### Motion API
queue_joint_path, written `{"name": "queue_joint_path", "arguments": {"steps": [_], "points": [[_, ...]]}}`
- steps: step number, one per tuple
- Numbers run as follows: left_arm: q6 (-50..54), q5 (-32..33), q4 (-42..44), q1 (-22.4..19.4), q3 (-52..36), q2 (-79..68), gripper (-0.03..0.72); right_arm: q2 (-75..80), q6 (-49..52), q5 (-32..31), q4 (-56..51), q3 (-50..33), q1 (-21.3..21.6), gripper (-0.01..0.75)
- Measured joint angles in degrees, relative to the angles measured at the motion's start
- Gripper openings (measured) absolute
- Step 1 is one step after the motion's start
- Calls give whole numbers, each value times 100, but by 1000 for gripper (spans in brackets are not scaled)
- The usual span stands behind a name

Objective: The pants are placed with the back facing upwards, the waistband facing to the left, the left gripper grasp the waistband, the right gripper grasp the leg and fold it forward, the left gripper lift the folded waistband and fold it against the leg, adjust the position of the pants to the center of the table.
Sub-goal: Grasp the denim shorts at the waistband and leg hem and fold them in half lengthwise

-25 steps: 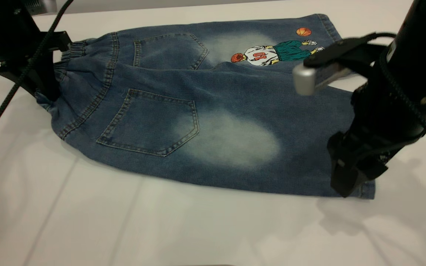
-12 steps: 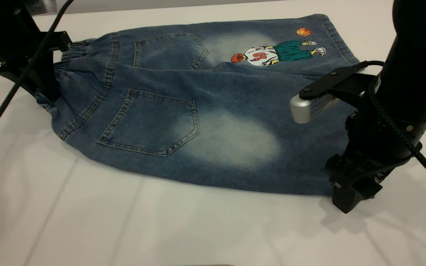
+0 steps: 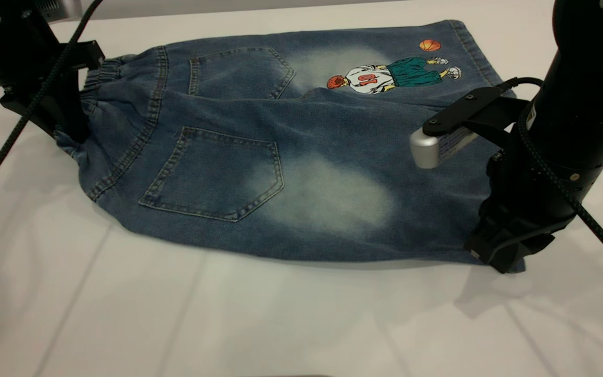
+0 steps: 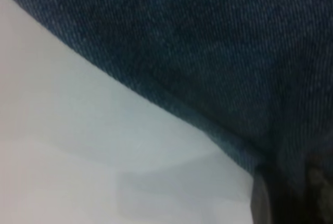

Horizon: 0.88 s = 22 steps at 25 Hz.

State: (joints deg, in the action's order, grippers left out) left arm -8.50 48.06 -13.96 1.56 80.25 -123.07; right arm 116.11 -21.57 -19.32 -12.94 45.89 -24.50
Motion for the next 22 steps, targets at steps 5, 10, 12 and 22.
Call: {"name": "queue_joint_path", "arguments": {"steps": [5,10,12,22], "points": [[-5,105,-32,0,82,317,83,-939,0,-33,0,-51,-6,37],[-5,162,-346,0,279,520,83,-1924,17,142,-5,-43,32,37],[-5,176,-612,0,344,532,83,-2039,23,146,-13,24,158,37],[-2,-471,-1882,0,370,532,84,-1882,46,248,-147,705,950,37]]}}
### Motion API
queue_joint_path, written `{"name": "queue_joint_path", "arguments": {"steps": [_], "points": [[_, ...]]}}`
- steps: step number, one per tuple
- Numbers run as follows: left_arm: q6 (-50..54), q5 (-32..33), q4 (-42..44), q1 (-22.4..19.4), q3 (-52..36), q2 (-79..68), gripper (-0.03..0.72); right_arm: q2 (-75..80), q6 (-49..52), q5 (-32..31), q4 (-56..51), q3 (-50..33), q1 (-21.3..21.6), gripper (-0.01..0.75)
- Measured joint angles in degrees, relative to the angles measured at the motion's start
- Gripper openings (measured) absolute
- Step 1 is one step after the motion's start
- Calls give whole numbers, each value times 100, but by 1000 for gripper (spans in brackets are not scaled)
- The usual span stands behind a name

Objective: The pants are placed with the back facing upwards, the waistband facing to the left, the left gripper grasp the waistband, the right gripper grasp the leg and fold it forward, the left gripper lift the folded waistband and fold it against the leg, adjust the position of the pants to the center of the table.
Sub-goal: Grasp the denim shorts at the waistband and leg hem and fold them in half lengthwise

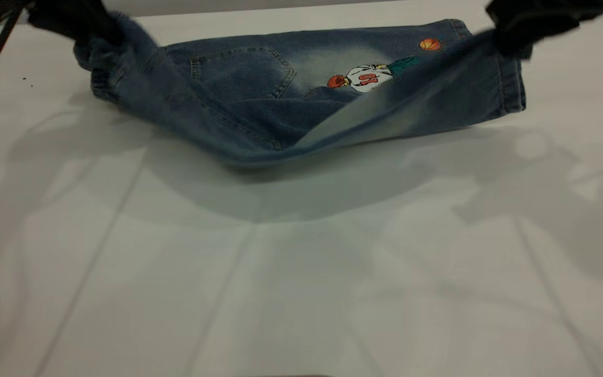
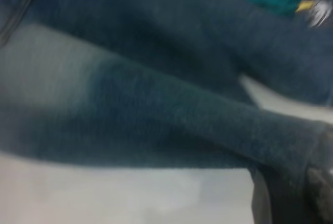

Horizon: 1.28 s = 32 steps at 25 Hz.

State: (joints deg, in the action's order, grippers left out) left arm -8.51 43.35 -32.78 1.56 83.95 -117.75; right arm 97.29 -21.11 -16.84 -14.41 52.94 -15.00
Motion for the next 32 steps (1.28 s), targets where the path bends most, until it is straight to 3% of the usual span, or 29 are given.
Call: {"name": "queue_joint_path", "arguments": {"steps": [13,23,27,32], "points": [[0,-1704,-1622,0,0,0,84,1626,407,284,-207,1767,440,37],[-12,-2670,-3458,0,0,-802,84,2247,837,544,-468,2315,1034,37],[-639,-2943,-4464,0,0,-1058,84,2287,852,764,-469,2335,1146,37],[-2147,-3054,-5855,0,0,-1190,84,2433,820,1179,-474,2340,1140,37]]}}
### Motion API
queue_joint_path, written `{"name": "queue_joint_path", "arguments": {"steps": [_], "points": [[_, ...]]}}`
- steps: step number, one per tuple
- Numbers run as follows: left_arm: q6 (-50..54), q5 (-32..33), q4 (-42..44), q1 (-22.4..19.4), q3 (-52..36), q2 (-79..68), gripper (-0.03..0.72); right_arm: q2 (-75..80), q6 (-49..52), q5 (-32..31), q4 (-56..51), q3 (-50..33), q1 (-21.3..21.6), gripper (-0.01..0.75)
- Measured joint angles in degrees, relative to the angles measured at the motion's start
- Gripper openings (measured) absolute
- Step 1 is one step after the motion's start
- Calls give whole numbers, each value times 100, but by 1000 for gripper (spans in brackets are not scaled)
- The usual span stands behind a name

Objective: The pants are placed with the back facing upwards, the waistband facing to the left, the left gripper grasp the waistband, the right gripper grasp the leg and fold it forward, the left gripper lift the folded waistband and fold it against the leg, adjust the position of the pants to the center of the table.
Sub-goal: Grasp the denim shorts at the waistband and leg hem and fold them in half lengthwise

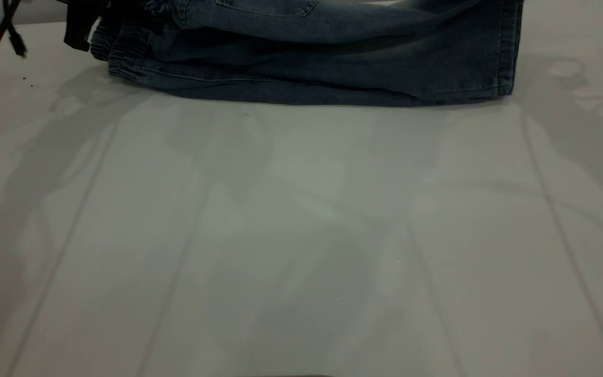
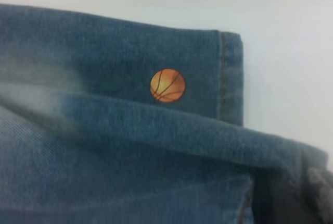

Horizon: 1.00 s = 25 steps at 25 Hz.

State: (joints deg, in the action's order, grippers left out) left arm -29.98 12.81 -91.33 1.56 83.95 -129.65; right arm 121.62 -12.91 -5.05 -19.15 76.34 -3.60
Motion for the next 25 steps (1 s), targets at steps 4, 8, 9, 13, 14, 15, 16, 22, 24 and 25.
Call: {"name": "queue_joint_path", "arguments": {"steps": [4,8,9,13,14,15,16,22,24,25], "points": [[-1286,30,-877,0,0,-144,85,69,-9,229,-2,0,-53,43],[-1682,242,-997,0,0,-285,96,69,-9,263,-12,0,-104,99],[-1709,281,-1002,0,0,-306,102,69,-9,263,-25,0,-104,130],[-1859,300,-1015,0,0,-311,184,69,-9,182,-103,5,-104,304],[-1924,300,-1015,0,0,-311,223,69,-9,137,-103,5,-104,353],[-2010,301,-1015,0,25,-311,268,69,-9,82,-103,5,-104,391],[-2156,318,-1009,0,68,-311,308,52,-9,26,-108,5,-104,430],[-4021,778,-957,0,630,-241,531,-216,-159,-385,-103,5,-104,521],[-4904,840,-889,0,756,-100,557,-357,-254,-532,-103,5,-104,521],[-5225,830,-835,0,777,-12,562,-410,-290,-623,-103,5,-104,521]]}}
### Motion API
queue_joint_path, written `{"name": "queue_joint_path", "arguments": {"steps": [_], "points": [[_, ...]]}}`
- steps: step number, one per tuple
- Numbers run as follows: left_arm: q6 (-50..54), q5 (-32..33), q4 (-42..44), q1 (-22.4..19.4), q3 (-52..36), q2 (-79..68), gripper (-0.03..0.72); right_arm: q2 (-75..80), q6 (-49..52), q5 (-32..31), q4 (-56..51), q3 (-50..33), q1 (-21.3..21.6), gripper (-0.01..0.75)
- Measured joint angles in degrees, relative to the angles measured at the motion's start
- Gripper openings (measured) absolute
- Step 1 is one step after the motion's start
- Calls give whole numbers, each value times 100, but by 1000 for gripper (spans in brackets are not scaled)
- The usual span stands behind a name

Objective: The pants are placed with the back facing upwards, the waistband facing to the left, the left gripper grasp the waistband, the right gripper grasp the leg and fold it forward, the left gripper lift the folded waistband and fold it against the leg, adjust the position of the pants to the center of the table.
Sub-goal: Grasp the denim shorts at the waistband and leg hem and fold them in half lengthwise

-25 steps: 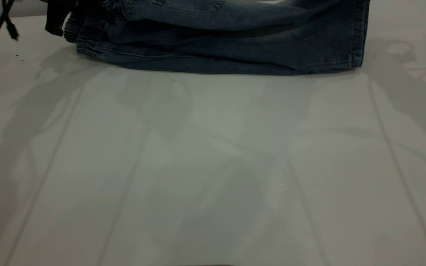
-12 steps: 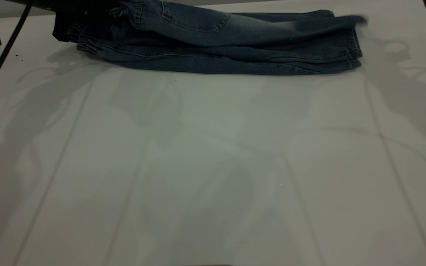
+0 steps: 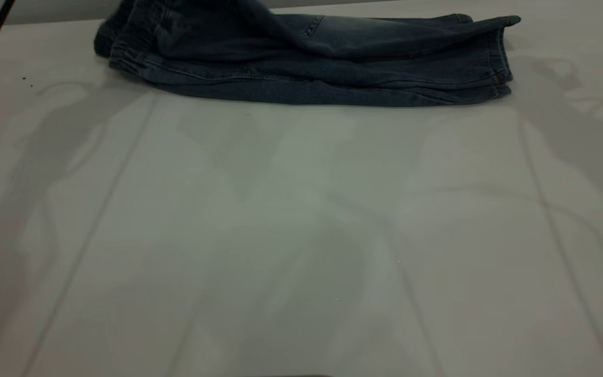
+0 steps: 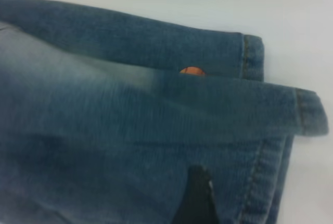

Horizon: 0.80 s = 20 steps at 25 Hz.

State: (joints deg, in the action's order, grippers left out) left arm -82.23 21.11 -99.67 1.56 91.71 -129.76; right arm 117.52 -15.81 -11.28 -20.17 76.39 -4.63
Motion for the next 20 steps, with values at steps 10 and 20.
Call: {"name": "queue_joint_path", "arguments": {"steps": [10,20], "points": [[1290,-287,3641,0,-18,486,568,-104,-454,-314,-95,0,-979,521],[6307,396,8512,-343,8,481,570,-71,-474,93,-489,22,-1631,521]]}}
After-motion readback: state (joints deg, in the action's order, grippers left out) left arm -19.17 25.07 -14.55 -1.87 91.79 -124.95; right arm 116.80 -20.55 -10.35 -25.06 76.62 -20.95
